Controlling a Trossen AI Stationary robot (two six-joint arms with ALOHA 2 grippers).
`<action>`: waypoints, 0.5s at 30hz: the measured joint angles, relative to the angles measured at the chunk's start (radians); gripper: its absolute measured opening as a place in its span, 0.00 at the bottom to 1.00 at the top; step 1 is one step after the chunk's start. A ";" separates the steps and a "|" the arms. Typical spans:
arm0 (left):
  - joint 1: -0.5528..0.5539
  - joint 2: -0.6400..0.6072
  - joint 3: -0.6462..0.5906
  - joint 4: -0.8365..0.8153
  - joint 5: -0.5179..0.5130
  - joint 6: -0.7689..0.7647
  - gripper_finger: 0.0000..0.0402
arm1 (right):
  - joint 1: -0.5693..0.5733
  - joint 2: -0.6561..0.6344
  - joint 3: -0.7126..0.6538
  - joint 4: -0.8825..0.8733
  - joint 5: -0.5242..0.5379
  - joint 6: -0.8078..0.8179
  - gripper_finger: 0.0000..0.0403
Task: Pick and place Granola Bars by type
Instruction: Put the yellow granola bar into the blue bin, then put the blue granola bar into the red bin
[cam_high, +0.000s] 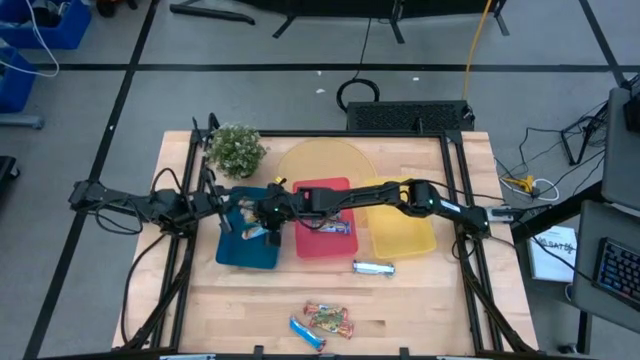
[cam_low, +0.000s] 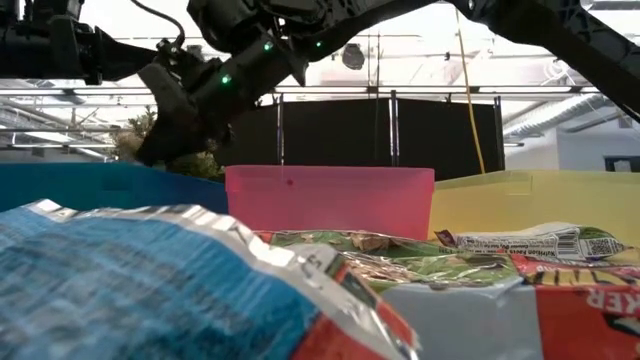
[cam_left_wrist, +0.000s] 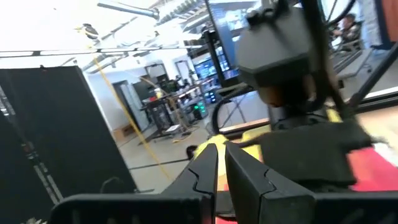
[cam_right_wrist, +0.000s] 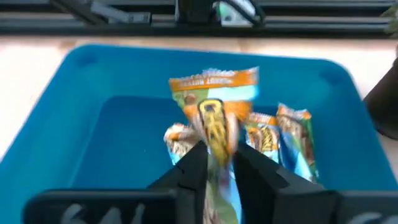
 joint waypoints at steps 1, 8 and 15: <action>0.000 0.000 0.000 0.000 0.008 -0.007 0.10 | 0.000 0.000 0.000 0.008 0.000 0.011 0.20; 0.000 0.000 0.000 -0.018 0.050 -0.041 0.10 | 0.004 -0.012 0.000 0.043 -0.006 0.016 0.35; 0.000 0.000 0.000 -0.111 0.056 -0.095 0.10 | 0.026 -0.123 -0.001 -0.131 -0.082 -0.015 0.31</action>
